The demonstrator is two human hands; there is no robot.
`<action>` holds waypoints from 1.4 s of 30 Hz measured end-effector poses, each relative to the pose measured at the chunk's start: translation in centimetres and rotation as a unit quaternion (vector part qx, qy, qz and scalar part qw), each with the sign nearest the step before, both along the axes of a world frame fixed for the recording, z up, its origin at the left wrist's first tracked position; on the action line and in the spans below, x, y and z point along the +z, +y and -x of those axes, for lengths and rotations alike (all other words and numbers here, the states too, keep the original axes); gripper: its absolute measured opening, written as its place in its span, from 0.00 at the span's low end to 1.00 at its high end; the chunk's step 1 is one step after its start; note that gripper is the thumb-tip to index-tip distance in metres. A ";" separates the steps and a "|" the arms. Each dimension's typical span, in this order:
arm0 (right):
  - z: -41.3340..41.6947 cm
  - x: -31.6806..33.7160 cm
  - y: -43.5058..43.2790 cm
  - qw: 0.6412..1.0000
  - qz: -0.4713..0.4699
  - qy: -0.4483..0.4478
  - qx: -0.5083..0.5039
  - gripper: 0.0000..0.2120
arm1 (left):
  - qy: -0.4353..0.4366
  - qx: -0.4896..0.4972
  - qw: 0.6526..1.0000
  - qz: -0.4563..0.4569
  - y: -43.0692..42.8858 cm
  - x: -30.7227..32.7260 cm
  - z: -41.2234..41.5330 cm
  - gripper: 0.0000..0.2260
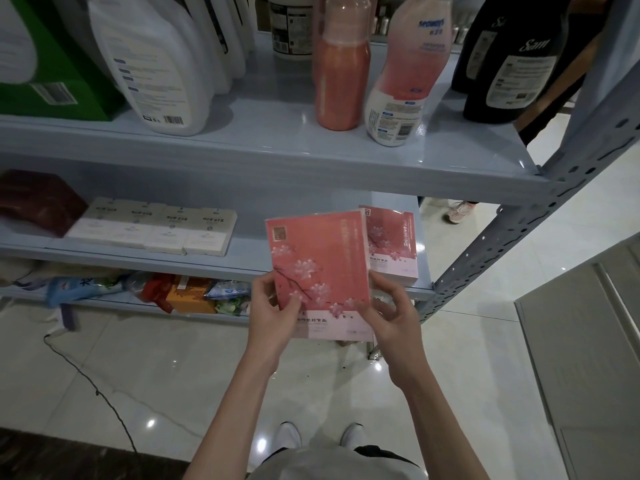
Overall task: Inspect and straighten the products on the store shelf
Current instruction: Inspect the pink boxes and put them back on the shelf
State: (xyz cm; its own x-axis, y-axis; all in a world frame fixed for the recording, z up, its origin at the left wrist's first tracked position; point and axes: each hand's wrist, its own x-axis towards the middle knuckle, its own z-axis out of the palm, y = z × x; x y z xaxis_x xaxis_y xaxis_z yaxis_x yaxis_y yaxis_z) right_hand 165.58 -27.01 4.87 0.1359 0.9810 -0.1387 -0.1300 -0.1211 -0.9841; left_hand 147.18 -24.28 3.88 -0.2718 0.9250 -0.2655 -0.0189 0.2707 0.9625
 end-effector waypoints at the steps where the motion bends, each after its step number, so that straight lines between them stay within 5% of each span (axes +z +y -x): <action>1: -0.2 -0.1 0.0 1.000 0.011 0.004 -0.011 0.21 | -0.002 -0.017 1.000 -0.003 0.0 0.2 0.1 0.20; 11: -1.6 0.0 0.1 0.993 0.055 0.046 -0.099 0.12 | -0.072 -0.053 0.996 0.011 0.0 1.1 0.3 0.15; 31: -2.6 0.5 0.4 0.979 0.090 0.164 -0.077 0.16 | -0.119 -0.103 0.987 0.002 -0.4 2.4 0.7 0.15; 42: -2.4 0.9 0.6 0.986 0.091 0.121 -0.066 0.17 | -0.130 -0.113 0.985 0.003 -0.3 2.7 0.4 0.14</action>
State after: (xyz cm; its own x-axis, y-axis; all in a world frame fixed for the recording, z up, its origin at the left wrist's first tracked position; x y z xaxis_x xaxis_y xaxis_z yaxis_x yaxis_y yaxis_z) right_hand 168.03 -26.37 5.81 0.2014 0.9128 -0.3553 -0.3853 -0.2597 -0.8855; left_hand 146.81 -24.58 6.60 0.0180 0.9523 -0.3045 -0.2027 0.3017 0.9316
